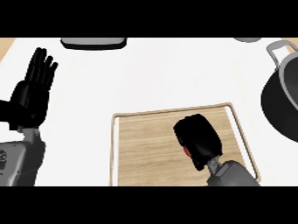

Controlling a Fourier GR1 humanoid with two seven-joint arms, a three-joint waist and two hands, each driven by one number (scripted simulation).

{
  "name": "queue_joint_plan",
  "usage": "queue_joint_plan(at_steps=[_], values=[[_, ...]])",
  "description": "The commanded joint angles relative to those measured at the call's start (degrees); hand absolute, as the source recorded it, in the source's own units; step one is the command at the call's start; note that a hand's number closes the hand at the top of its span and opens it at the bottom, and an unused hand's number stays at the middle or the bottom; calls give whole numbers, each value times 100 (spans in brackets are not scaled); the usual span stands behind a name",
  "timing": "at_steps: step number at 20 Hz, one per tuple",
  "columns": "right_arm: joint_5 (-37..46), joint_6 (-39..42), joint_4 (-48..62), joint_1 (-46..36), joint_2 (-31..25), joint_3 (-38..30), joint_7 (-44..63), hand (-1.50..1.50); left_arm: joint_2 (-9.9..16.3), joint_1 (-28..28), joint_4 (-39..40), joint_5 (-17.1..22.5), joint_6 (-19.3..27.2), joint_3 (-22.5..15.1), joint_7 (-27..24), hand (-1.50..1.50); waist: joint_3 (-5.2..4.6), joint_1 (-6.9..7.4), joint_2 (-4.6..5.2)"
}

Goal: Pick the bell pepper from the tray and place it in the pot

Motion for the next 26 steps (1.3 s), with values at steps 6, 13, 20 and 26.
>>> queue_joint_plan(at_steps=[6, 13, 20, 26], values=[[-462, -357, -2246, 1958, -976, 1963, -1811, 150, 108, 314, -87, 58, -67, 147, -27, 0, 91, -191, -78], [-700, -1473, -4667, 3217, -2637, 1610, -2435, 150, 199, 197, -25, 94, 126, 404, 127, 0, 99, -647, -109], [-1980, -2590, -5674, 4314, -3049, -72, -2581, 150, 86, 564, -140, 149, -29, 336, -166, 0, 110, -500, -7], [-2737, -3175, -5454, 4525, -2919, -1157, -2649, 150, 145, 536, -250, 155, -111, 306, -164, 0, 110, -338, 54]])
